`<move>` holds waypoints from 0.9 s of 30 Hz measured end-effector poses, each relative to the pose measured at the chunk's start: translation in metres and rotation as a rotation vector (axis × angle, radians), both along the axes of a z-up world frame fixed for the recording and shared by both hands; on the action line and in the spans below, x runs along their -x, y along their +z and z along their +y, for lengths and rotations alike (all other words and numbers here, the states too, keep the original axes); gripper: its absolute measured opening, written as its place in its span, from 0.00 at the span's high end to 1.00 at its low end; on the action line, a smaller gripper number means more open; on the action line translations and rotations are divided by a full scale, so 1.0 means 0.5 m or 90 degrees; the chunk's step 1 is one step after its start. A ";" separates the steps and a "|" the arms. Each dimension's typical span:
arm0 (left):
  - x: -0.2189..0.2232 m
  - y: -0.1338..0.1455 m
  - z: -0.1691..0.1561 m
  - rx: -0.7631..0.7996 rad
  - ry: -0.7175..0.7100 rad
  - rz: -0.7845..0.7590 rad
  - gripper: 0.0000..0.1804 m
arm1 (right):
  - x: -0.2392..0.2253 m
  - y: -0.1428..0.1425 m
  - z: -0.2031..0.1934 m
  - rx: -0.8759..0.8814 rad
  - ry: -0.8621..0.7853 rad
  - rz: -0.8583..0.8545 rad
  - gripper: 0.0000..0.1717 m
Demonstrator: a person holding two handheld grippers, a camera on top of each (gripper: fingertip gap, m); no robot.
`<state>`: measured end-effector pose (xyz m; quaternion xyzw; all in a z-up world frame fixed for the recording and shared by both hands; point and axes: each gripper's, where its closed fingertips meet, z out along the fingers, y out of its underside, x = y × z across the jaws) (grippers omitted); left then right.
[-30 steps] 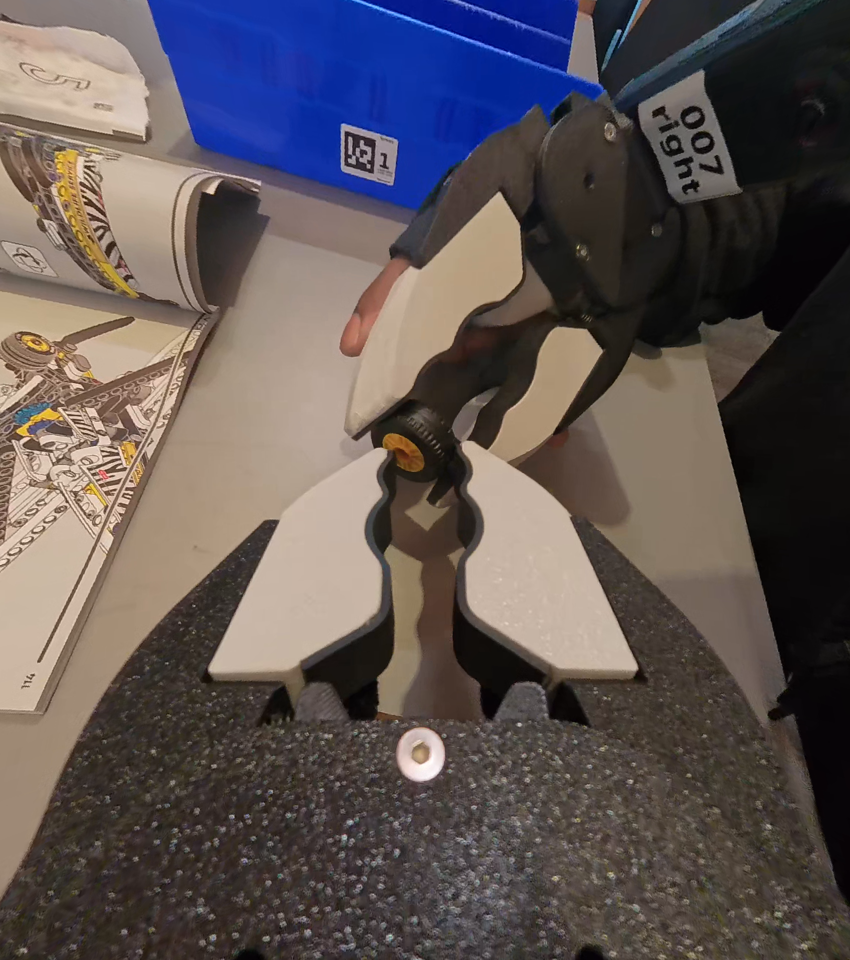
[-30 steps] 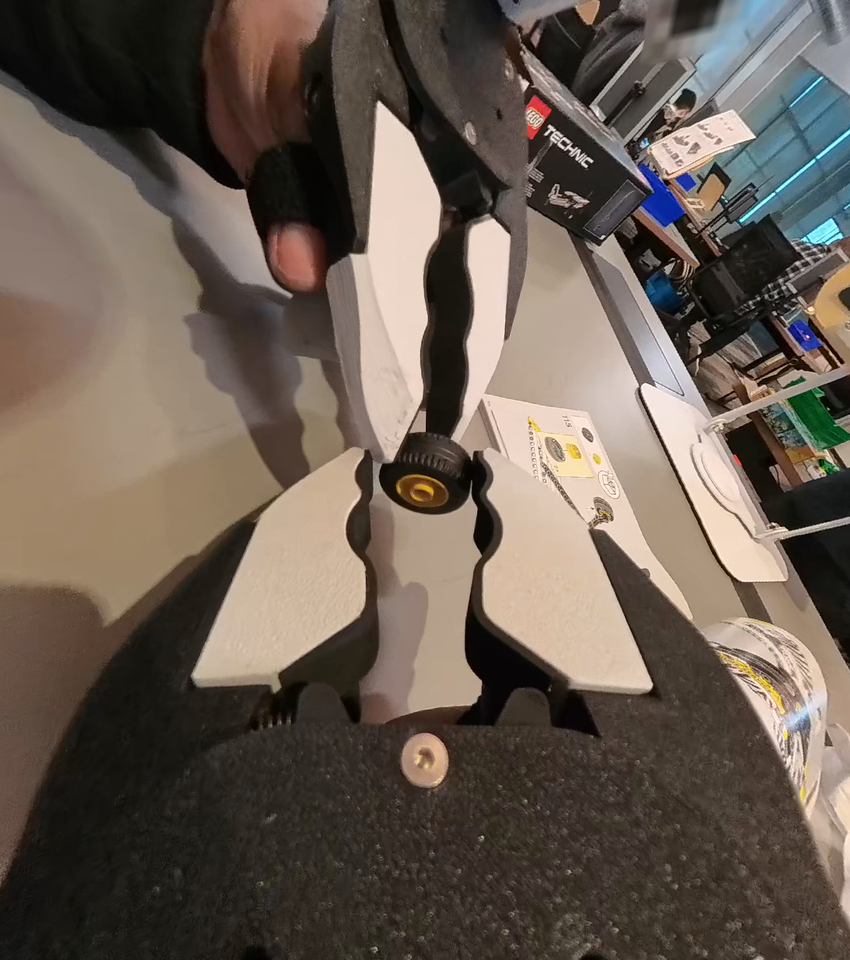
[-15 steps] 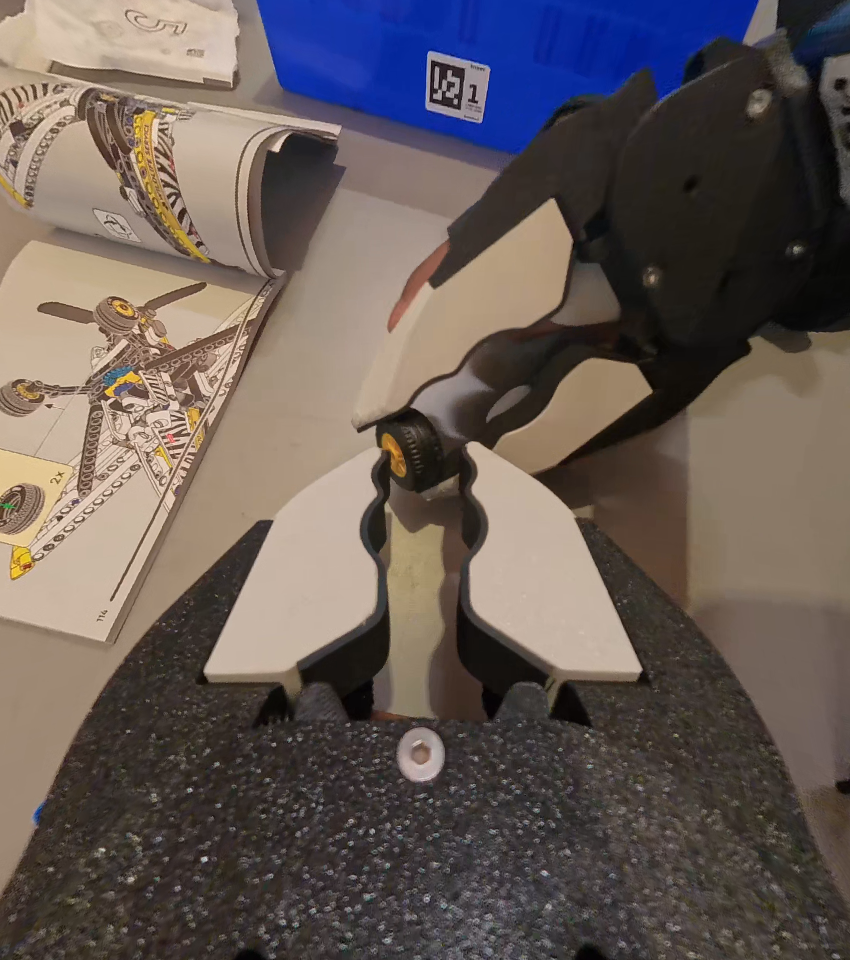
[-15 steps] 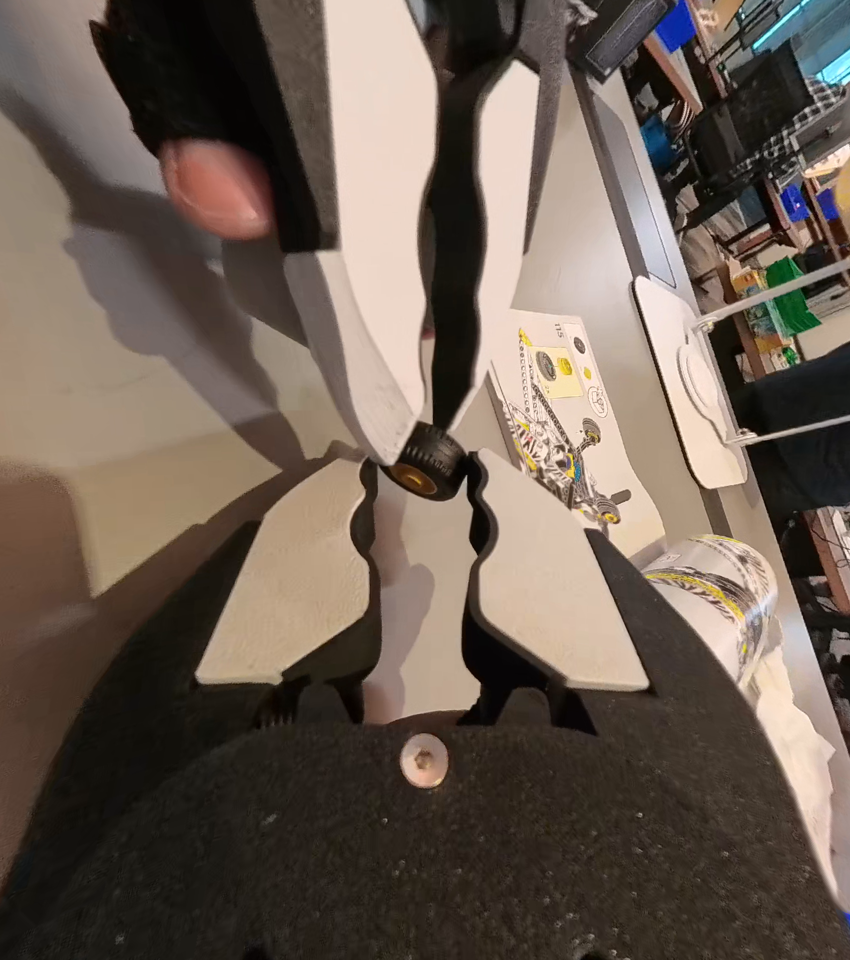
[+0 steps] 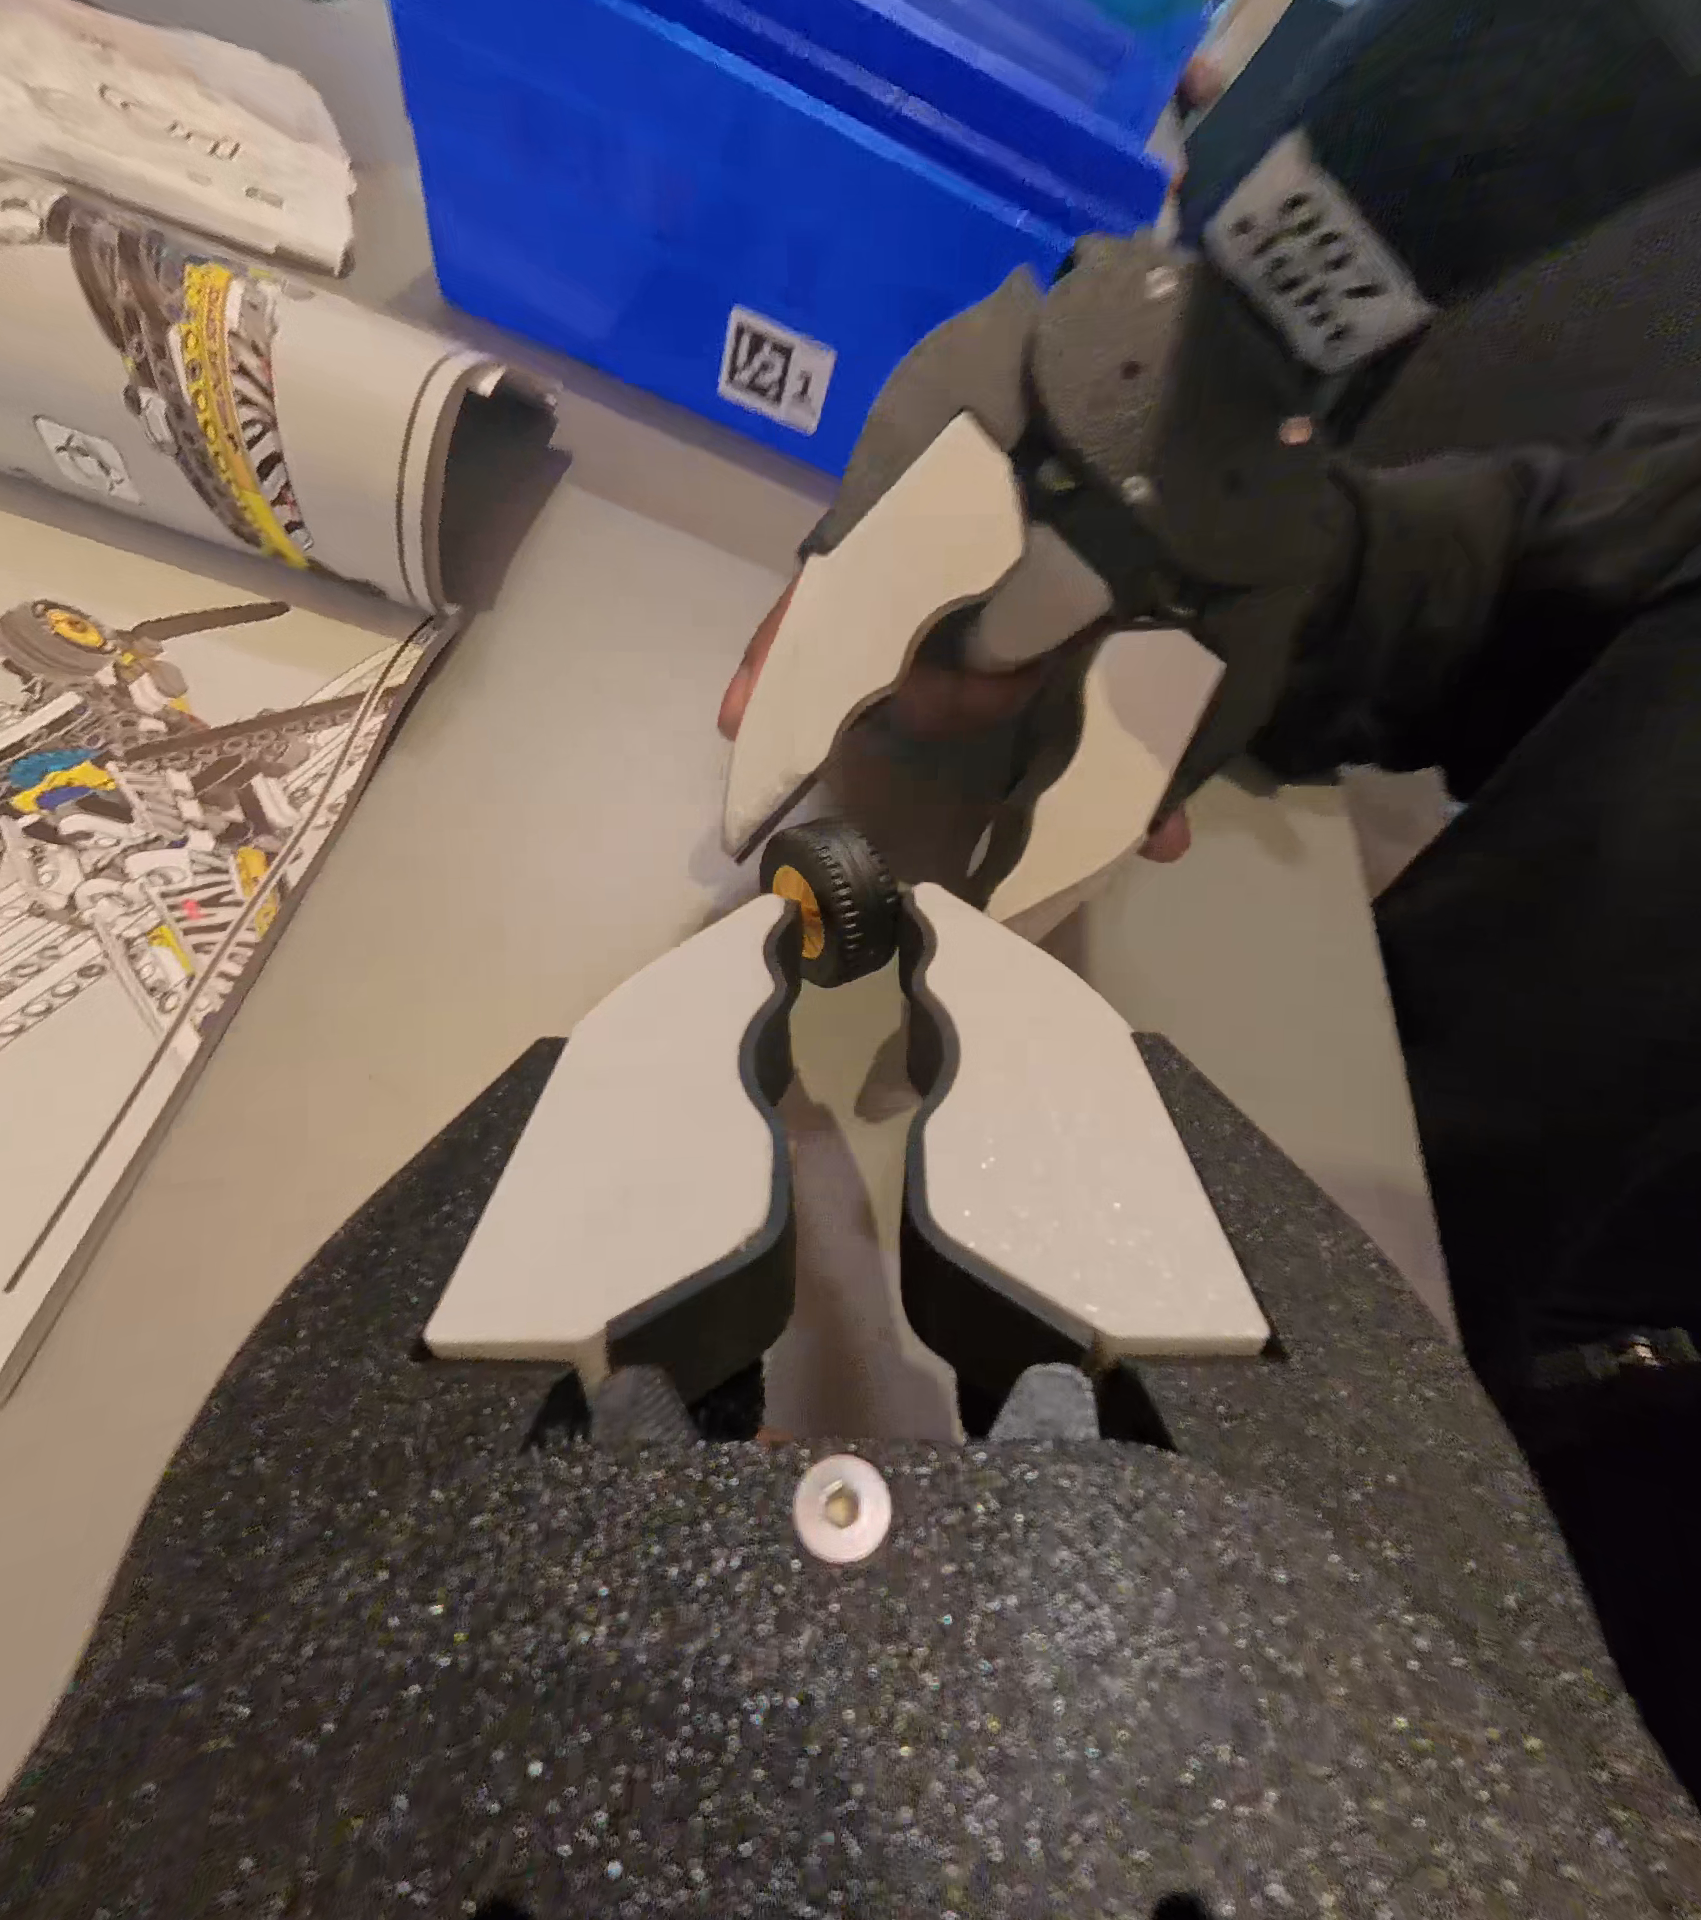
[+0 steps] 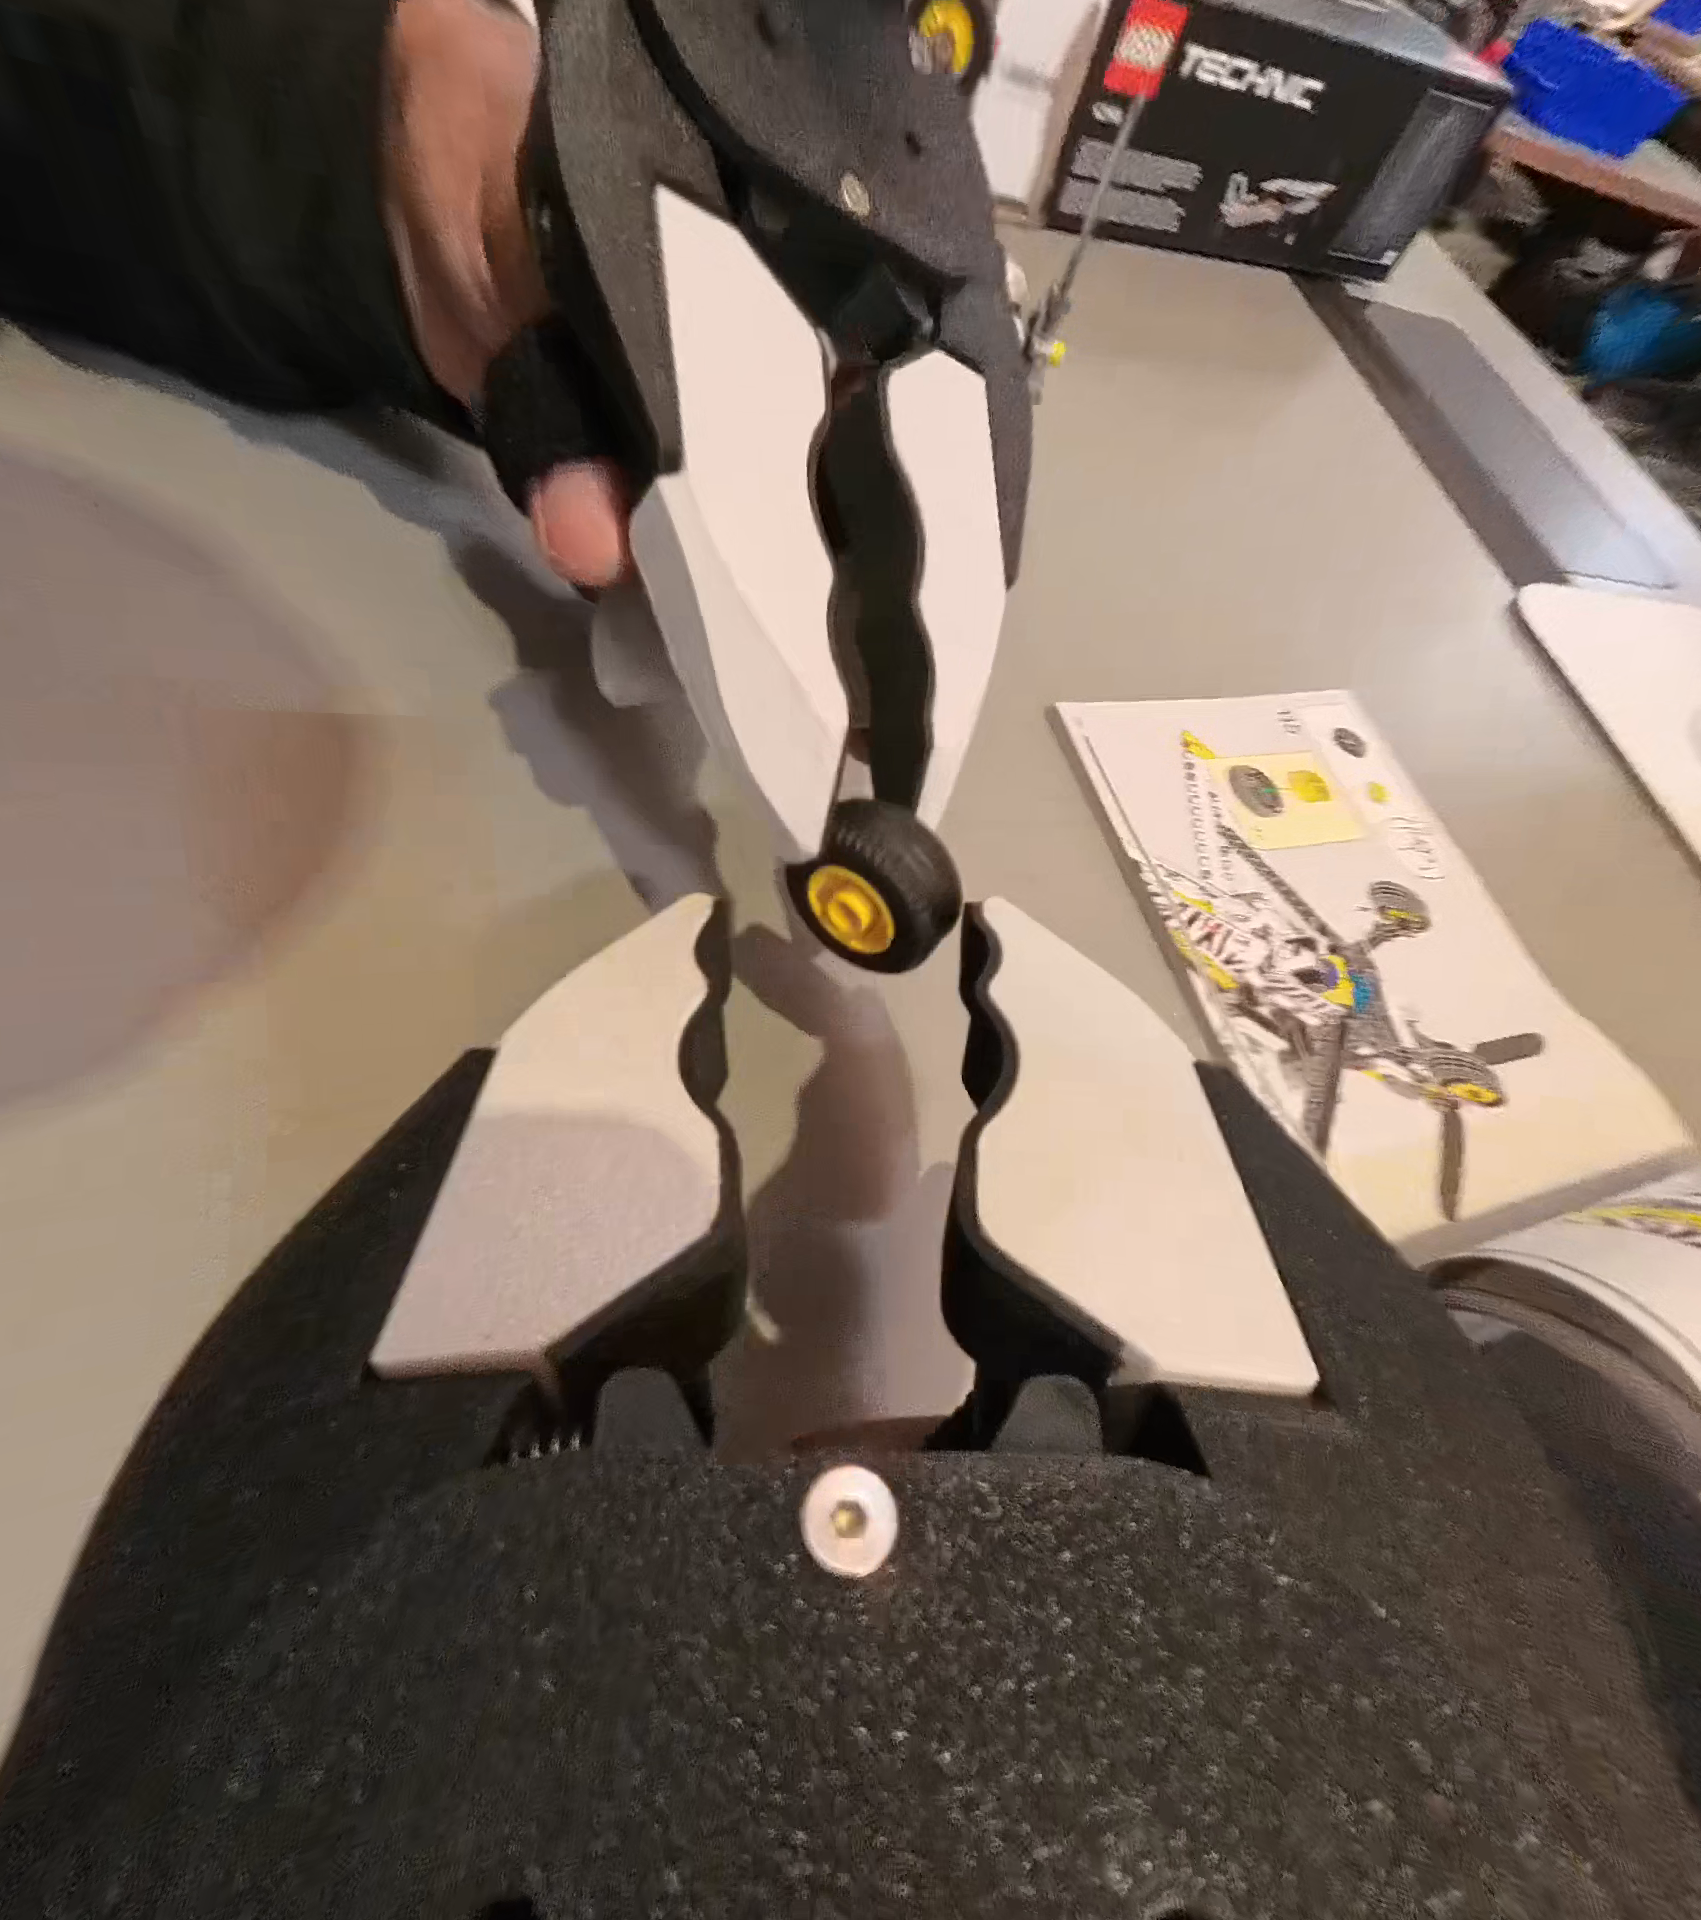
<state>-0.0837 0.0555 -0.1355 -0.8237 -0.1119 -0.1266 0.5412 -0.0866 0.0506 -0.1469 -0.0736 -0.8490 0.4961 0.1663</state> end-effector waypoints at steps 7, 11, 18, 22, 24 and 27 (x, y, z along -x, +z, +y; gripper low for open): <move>-0.025 0.055 -0.003 -0.137 -0.072 -0.123 0.90 | -0.029 0.052 0.003 0.211 0.091 -0.241 0.82; -0.035 0.076 -0.005 -0.180 -0.098 -0.170 0.90 | -0.033 0.083 0.004 0.301 0.114 -0.328 0.89; -0.013 0.067 -0.003 -0.161 -0.044 -0.166 0.90 | -0.010 0.068 0.004 0.285 0.048 -0.334 0.89; 0.007 0.058 -0.004 -0.131 0.008 -0.116 0.90 | 0.007 0.056 0.001 0.267 -0.019 -0.333 0.90; 0.019 0.050 -0.004 -0.109 0.040 -0.073 0.92 | 0.017 0.050 0.004 0.251 -0.060 -0.317 0.90; 0.026 0.044 -0.004 -0.089 0.066 -0.016 0.92 | 0.024 0.049 0.007 0.233 -0.098 -0.287 0.90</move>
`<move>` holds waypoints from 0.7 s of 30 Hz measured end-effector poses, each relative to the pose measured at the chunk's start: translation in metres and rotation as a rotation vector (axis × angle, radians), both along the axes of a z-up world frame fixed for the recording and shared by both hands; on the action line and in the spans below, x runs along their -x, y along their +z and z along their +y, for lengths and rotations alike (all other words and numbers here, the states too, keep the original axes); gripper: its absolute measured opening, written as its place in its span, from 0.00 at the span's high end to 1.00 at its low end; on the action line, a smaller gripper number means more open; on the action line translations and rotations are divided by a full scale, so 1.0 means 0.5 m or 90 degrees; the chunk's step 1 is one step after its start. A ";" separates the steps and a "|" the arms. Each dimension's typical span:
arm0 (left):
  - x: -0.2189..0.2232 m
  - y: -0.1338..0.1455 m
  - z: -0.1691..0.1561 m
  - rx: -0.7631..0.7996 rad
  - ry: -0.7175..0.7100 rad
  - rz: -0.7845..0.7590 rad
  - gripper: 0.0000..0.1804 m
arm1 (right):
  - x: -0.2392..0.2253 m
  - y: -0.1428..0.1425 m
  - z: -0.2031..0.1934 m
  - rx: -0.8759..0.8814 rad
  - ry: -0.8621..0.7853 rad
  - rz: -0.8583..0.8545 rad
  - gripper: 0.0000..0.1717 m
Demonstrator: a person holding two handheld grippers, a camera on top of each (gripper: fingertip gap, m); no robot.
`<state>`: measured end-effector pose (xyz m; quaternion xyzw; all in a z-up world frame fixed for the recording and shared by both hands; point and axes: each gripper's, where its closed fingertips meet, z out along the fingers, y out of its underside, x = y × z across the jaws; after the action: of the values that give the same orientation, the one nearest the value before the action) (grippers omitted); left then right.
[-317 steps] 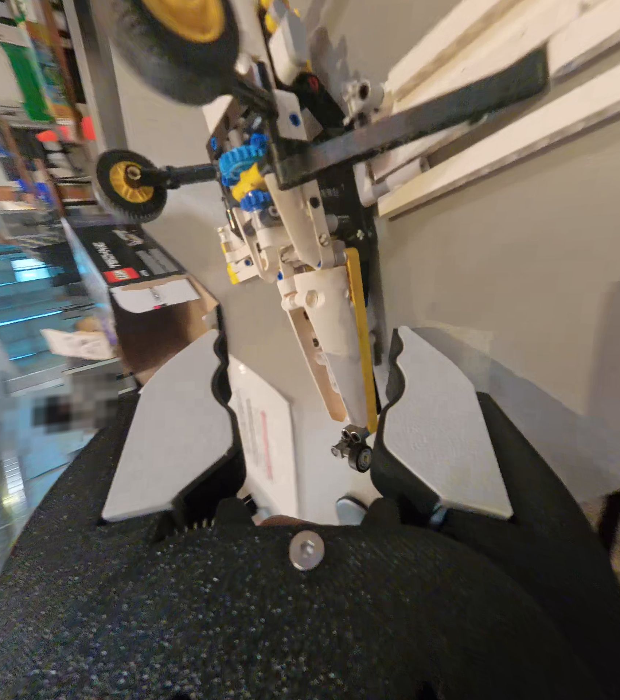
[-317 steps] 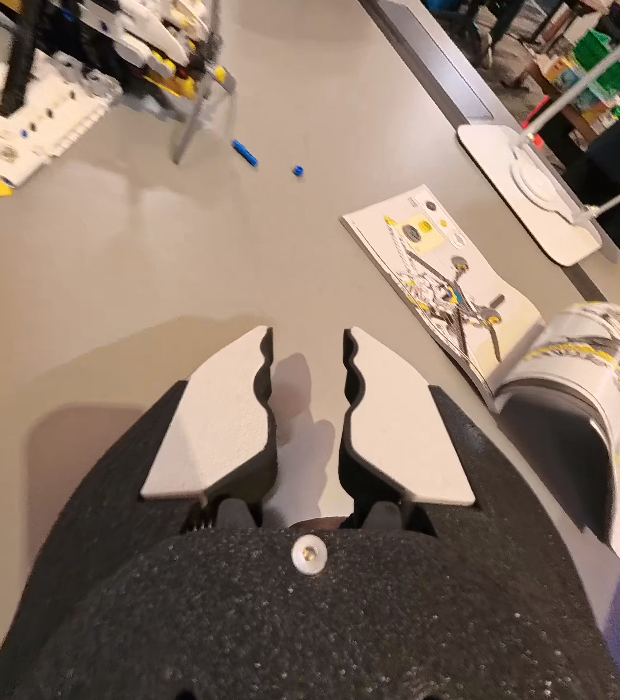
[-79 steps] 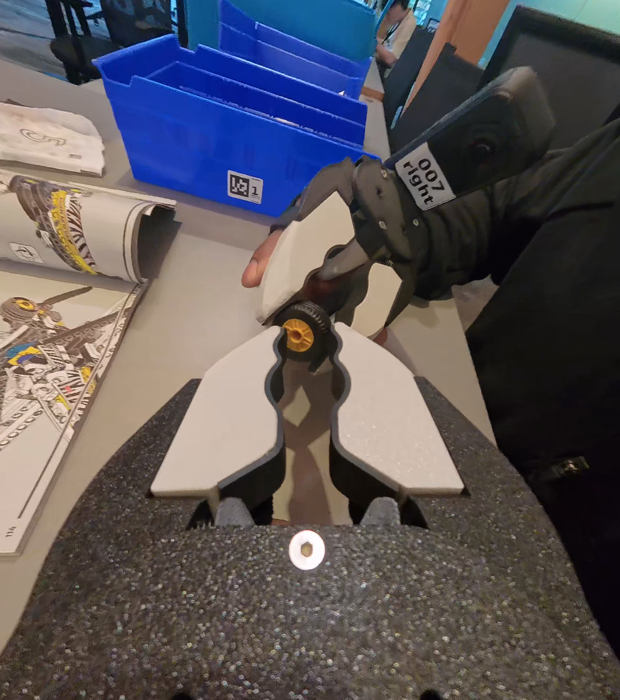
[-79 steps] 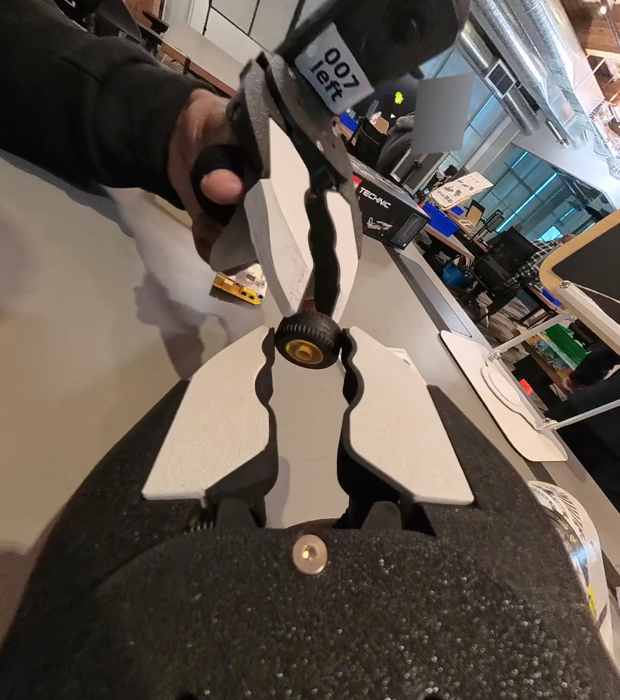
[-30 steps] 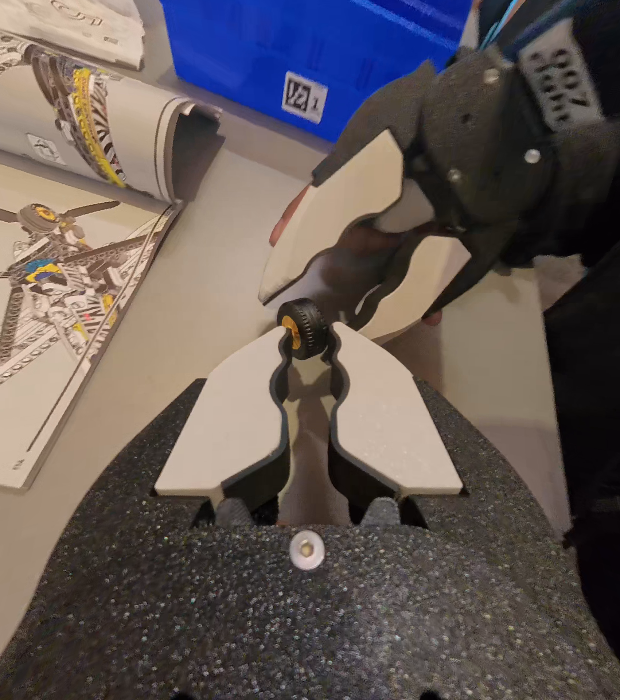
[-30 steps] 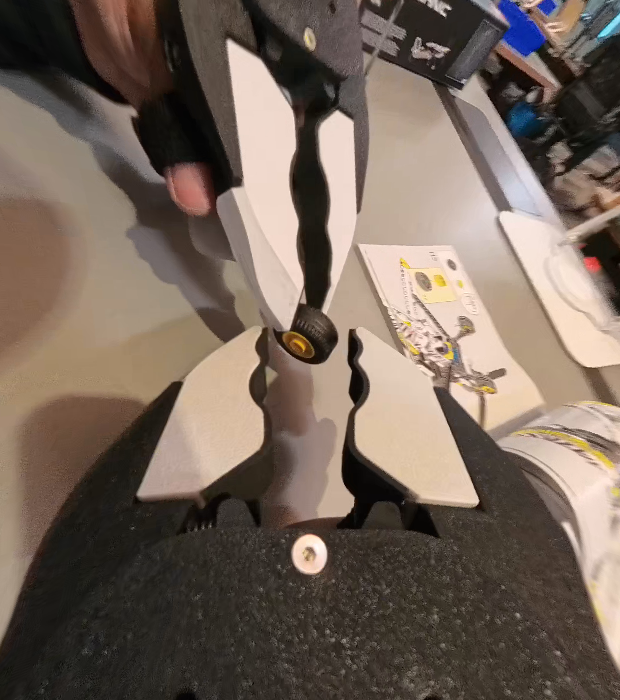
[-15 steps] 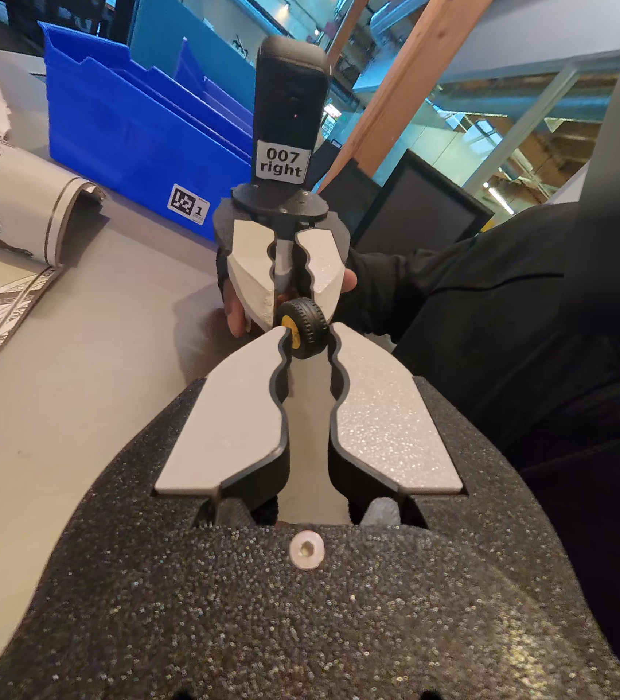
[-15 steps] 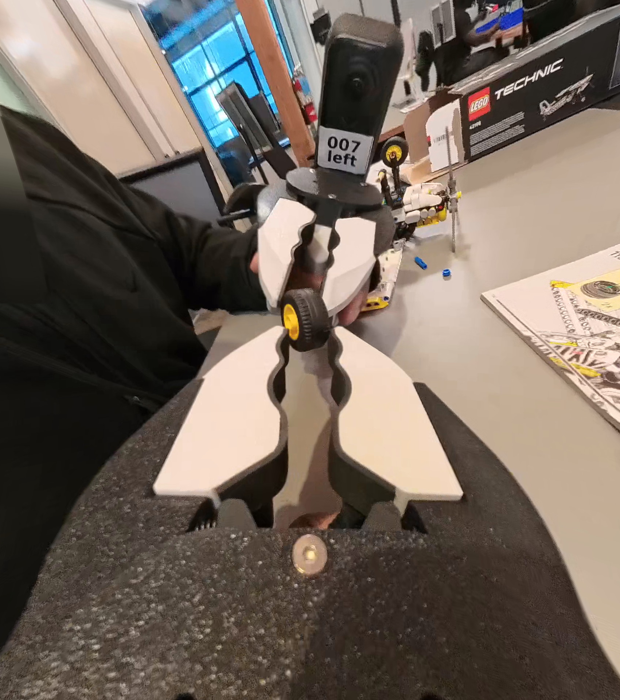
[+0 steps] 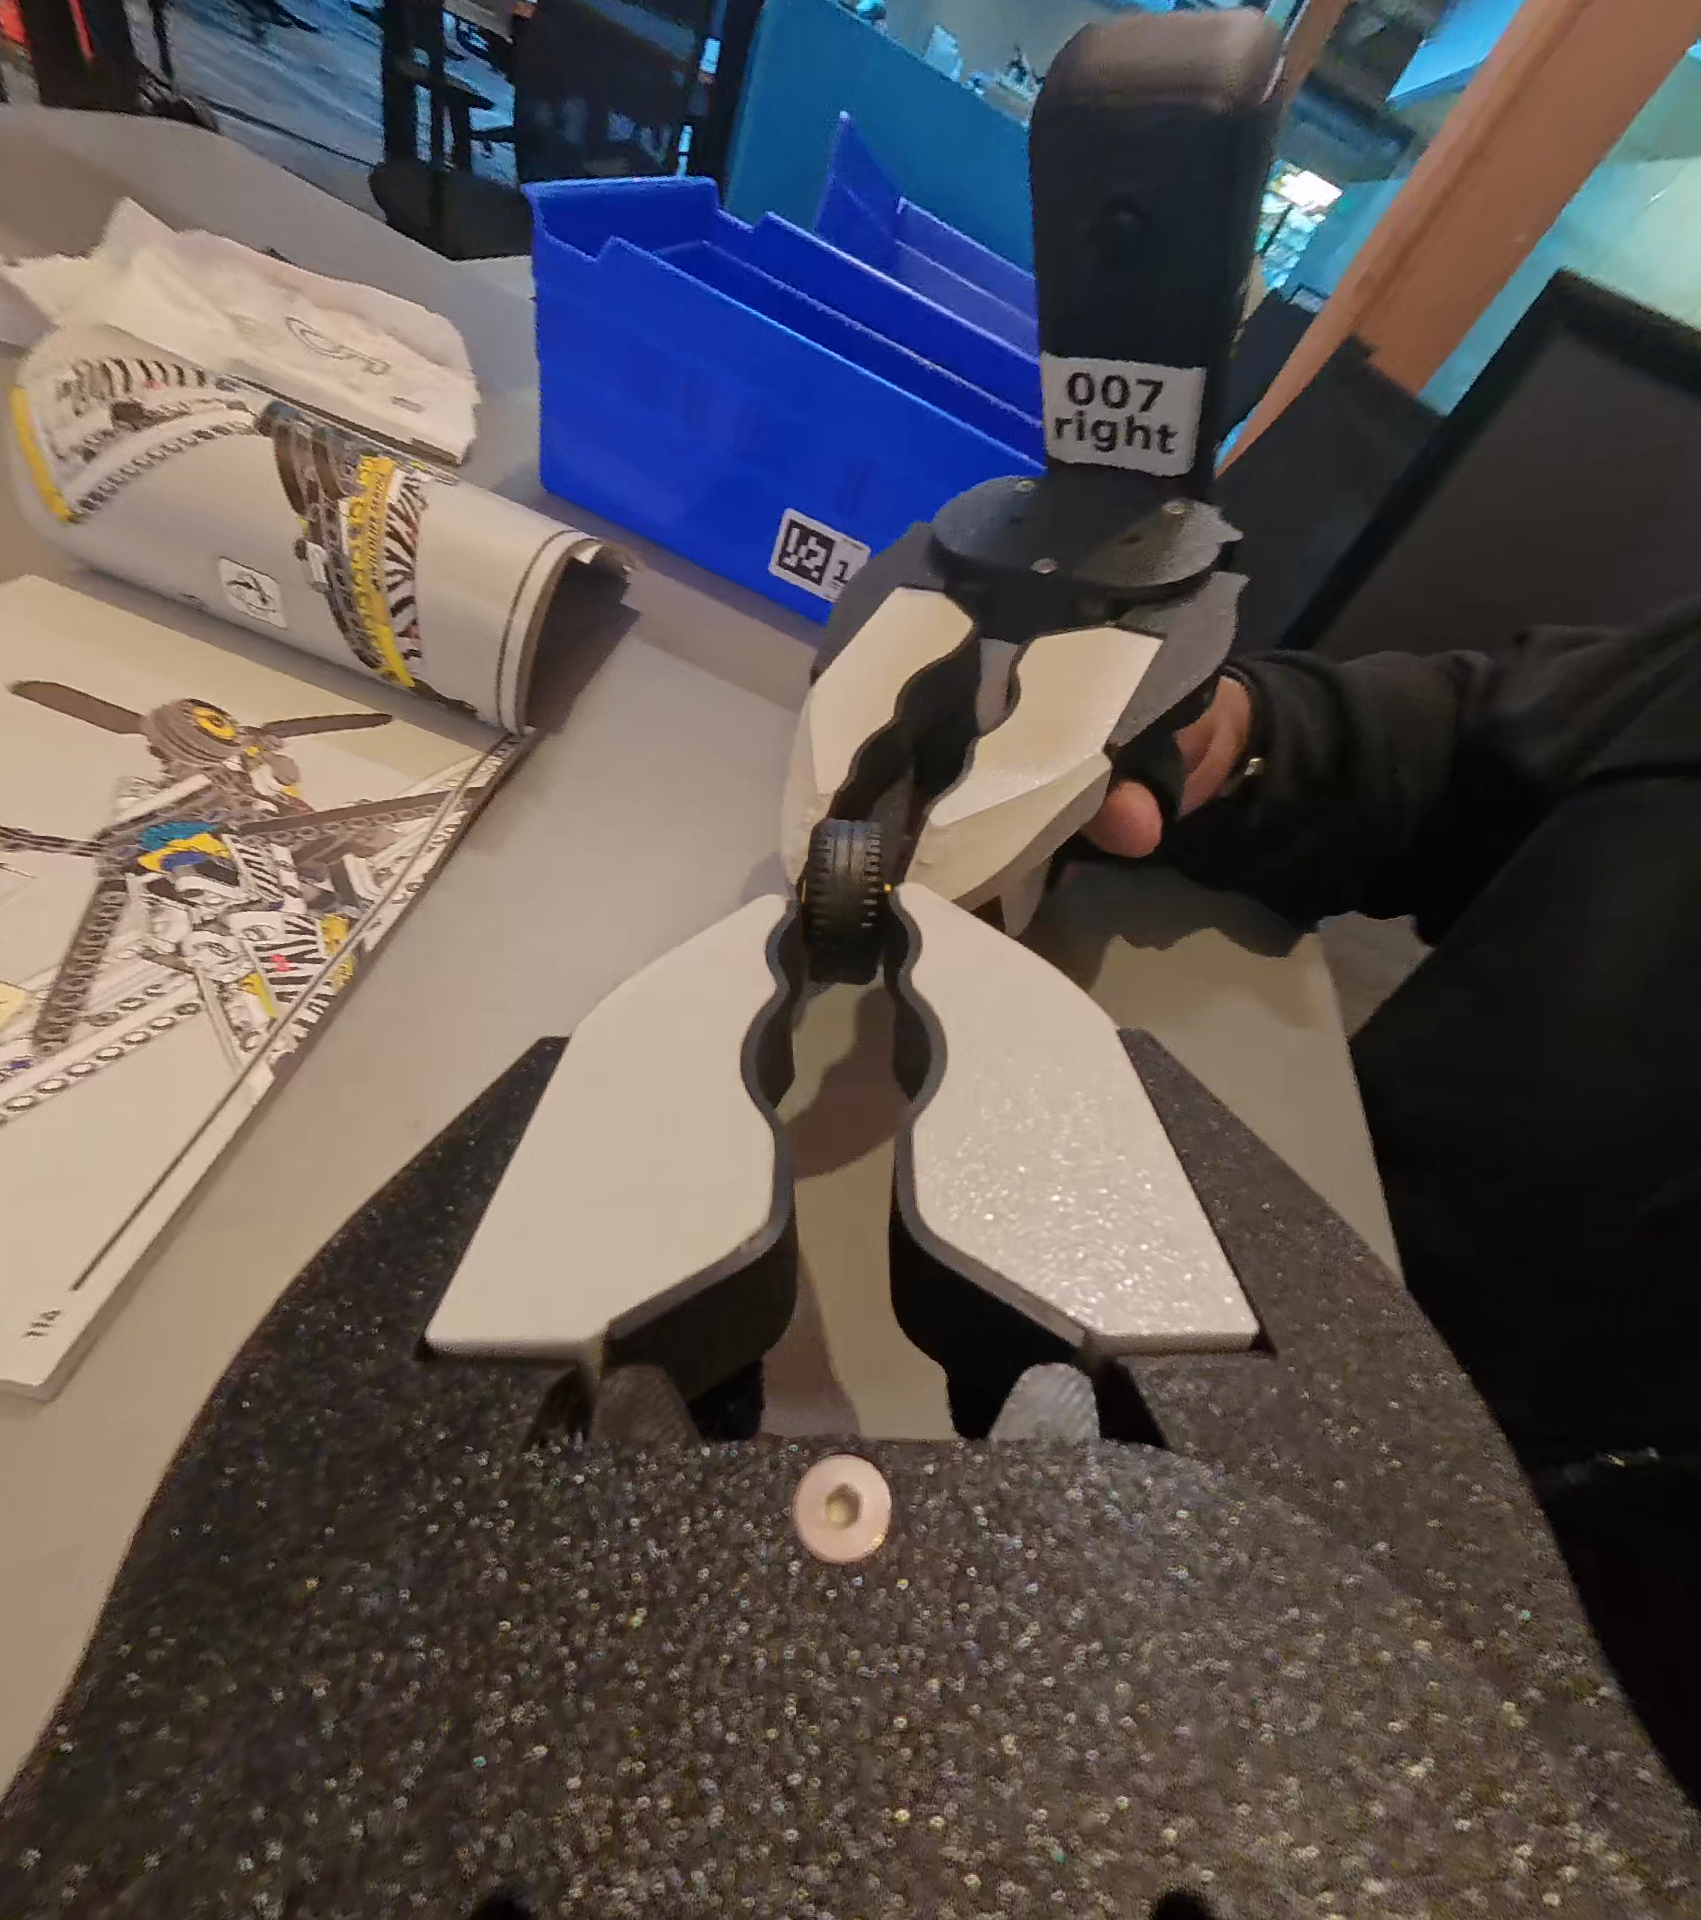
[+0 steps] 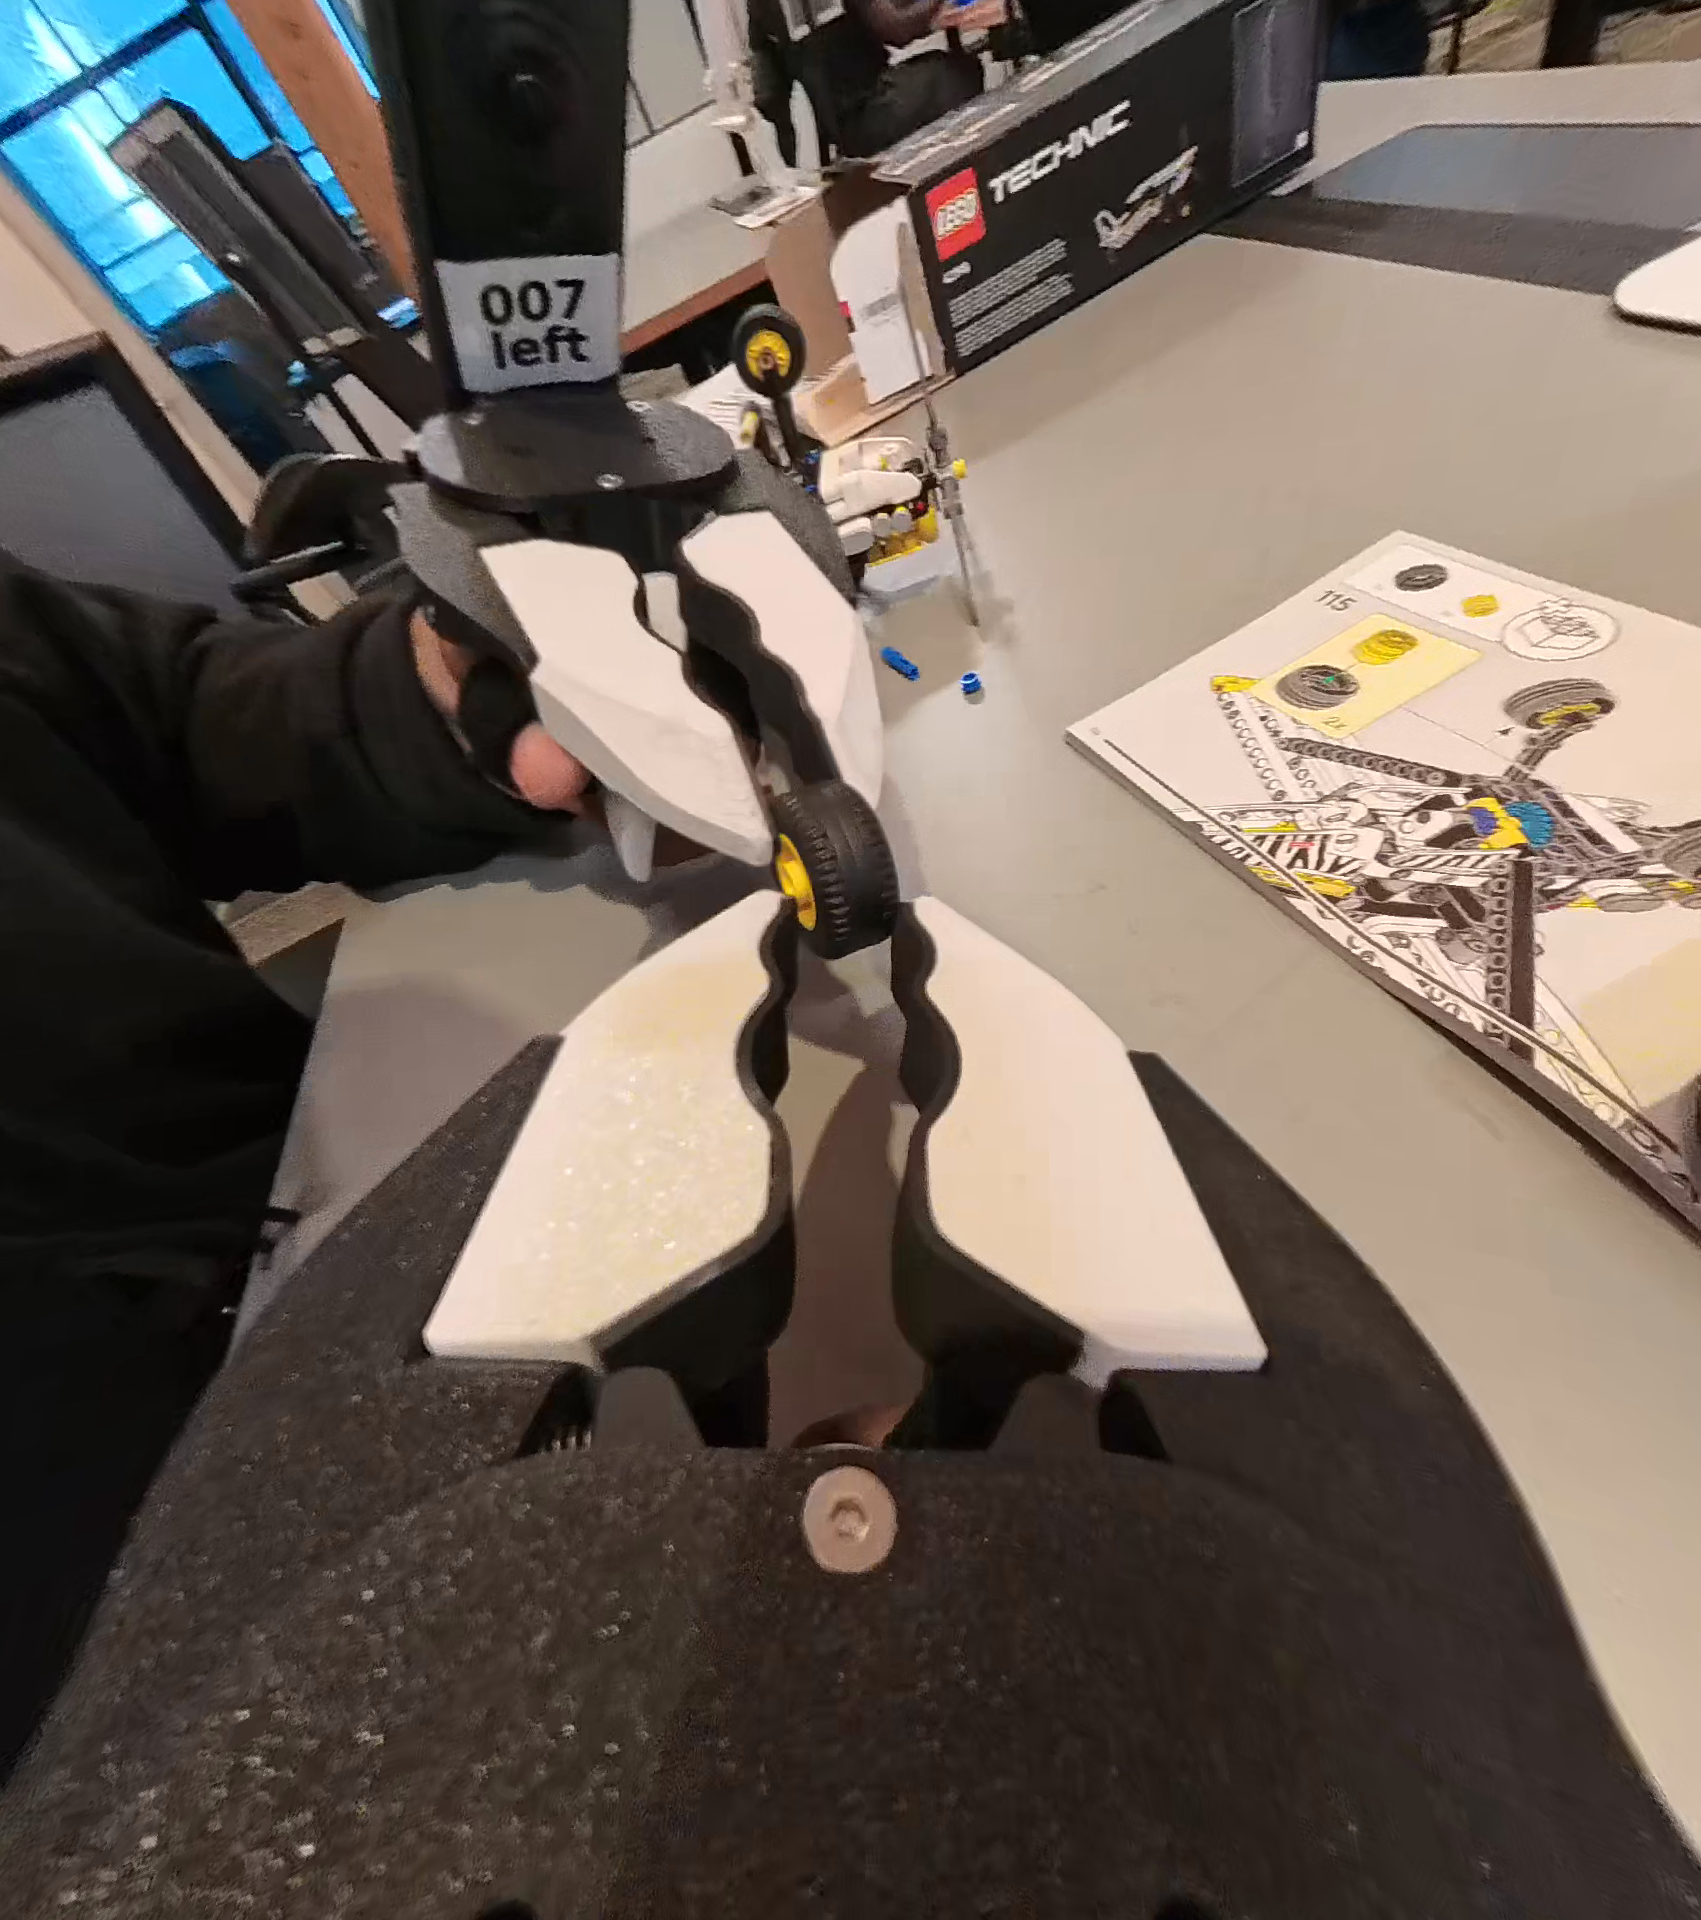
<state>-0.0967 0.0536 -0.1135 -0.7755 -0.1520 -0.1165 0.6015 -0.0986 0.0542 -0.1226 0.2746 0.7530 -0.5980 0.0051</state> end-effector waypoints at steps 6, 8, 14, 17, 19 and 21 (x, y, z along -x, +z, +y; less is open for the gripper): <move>0.011 -0.027 0.000 0.076 0.039 0.089 0.91 | 0.008 -0.020 0.003 -0.060 -0.048 0.017 0.90; 0.014 -0.037 0.001 0.095 0.054 0.105 0.91 | 0.010 -0.029 0.005 -0.079 -0.059 0.017 0.90; 0.019 -0.052 0.002 0.125 0.086 0.147 0.91 | 0.014 -0.042 0.009 -0.125 -0.092 0.041 0.90; 0.020 -0.055 0.002 0.131 0.096 0.158 0.91 | 0.014 -0.045 0.009 -0.141 -0.105 0.057 0.90; 0.015 -0.059 0.002 0.135 0.083 0.160 0.91 | 0.009 -0.050 0.009 -0.143 -0.091 0.054 0.90; 0.010 -0.063 0.002 0.136 0.062 0.158 0.91 | 0.006 -0.053 0.009 -0.129 -0.075 0.037 0.90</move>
<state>-0.1015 0.0545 -0.1448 -0.8351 -0.1256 0.0263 0.5350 -0.1014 0.0586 -0.1491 0.2996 0.7922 -0.5257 -0.0797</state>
